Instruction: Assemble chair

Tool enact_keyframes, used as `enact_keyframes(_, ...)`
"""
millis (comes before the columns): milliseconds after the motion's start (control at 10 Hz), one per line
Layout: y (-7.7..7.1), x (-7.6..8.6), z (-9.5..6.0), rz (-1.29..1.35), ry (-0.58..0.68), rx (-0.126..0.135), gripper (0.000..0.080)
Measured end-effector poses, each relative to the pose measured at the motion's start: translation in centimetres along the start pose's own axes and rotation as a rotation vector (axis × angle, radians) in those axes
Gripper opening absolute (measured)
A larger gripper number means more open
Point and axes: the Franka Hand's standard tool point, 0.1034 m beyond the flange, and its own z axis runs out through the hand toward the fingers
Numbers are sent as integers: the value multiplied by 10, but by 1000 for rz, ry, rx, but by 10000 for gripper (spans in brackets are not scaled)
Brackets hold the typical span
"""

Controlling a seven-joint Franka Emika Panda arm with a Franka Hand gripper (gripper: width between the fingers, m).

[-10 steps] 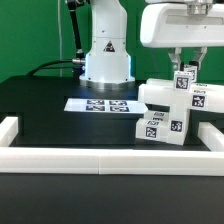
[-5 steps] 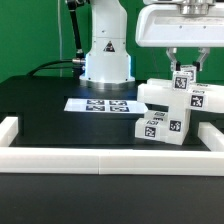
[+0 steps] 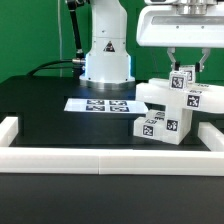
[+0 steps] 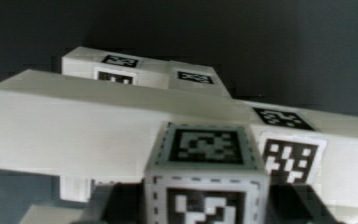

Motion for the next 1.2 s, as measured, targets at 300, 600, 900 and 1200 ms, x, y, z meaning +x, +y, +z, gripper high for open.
enact_keyframes(300,-1,0,0,219,-4,6,284)
enact_keyframes(600,-1,0,0,326,-5,6,290)
enact_keyframes(900,-2,-2,-1,255,-7,3,619)
enact_keyframes(1200,-4,-2,-2,53,-4,8,649)
